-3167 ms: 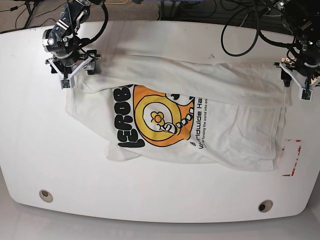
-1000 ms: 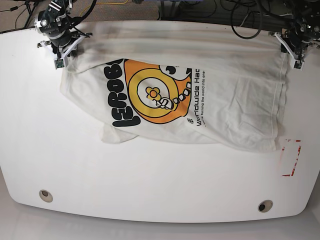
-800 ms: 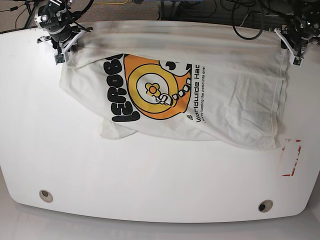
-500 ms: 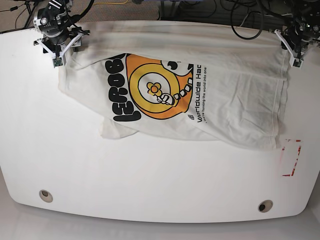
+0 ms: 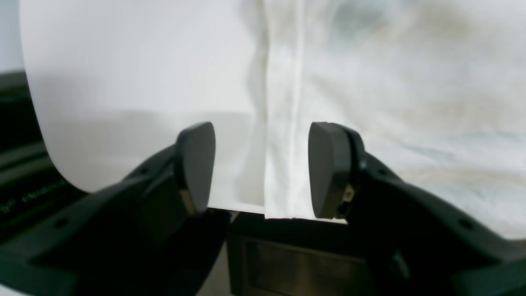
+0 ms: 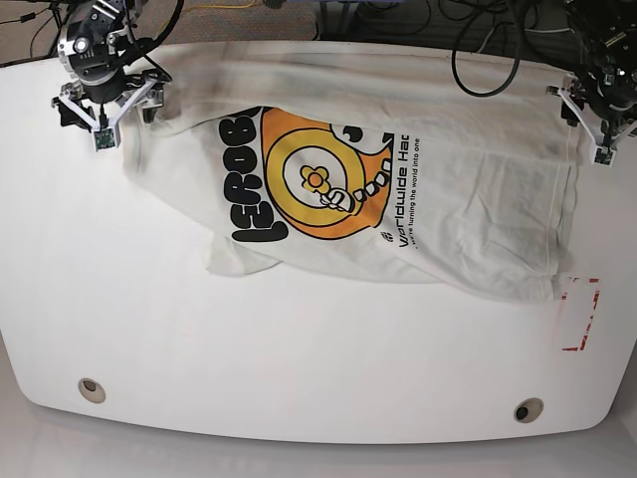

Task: Layout the t-shirt on the table in an organized manner, then fold the t-shirt properly
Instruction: 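Move the right gripper to the shirt's sleeve and pinch it, then drag the pinched sleeve with the right gripper toward the collar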

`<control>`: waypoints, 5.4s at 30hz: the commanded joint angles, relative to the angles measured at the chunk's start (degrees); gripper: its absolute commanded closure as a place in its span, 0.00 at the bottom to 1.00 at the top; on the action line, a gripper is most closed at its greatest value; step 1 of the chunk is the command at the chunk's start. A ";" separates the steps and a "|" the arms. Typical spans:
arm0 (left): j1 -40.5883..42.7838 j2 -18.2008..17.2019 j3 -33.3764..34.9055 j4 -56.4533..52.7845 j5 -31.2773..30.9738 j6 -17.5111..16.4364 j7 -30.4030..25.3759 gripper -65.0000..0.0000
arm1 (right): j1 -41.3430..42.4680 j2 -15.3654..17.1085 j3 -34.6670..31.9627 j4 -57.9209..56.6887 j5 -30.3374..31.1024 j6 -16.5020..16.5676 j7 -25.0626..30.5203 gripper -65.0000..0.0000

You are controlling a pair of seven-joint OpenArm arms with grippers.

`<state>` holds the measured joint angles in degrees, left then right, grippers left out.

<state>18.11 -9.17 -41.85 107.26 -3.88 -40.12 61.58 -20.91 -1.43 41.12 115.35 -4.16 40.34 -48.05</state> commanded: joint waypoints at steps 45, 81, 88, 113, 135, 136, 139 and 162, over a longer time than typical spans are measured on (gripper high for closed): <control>-3.73 -0.90 -0.40 2.85 0.49 0.12 -0.26 0.53 | 42.58 0.60 -11.45 -48.14 0.43 -0.34 7.57 0.17; -3.73 -0.81 -0.31 2.76 0.58 0.12 -0.26 0.53 | 51.37 10.79 -34.66 -49.02 -0.01 -0.34 9.59 0.90; -3.73 -0.72 -0.22 2.67 0.58 0.12 -0.26 0.53 | 55.85 12.46 -39.41 -49.11 -0.01 -0.34 9.59 0.90; -3.56 -0.72 -0.13 2.67 0.58 0.12 -0.26 0.53 | 64.82 12.90 -48.20 -49.46 -0.19 -0.34 12.76 0.81; -3.65 -0.72 1.89 1.35 0.58 0.12 -0.26 0.53 | 56.03 17.48 -45.65 -44.89 0.60 -0.34 12.05 0.15; -3.65 -0.72 1.89 1.35 0.58 0.12 -0.26 0.53 | 54.62 17.39 -43.63 -44.80 0.60 -0.34 12.14 0.18; -3.65 -0.72 2.15 1.26 0.58 0.12 -0.26 0.53 | 52.07 16.16 -37.83 -44.80 0.60 -0.34 12.23 0.25; -3.65 -0.98 5.85 1.18 0.58 0.12 -0.35 0.53 | 42.22 13.70 -20.24 -50.08 0.60 -0.34 18.47 0.37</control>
<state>14.61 -9.21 -35.55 107.66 -3.40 -40.14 61.71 20.36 11.57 20.14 65.93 -4.32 40.07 -31.90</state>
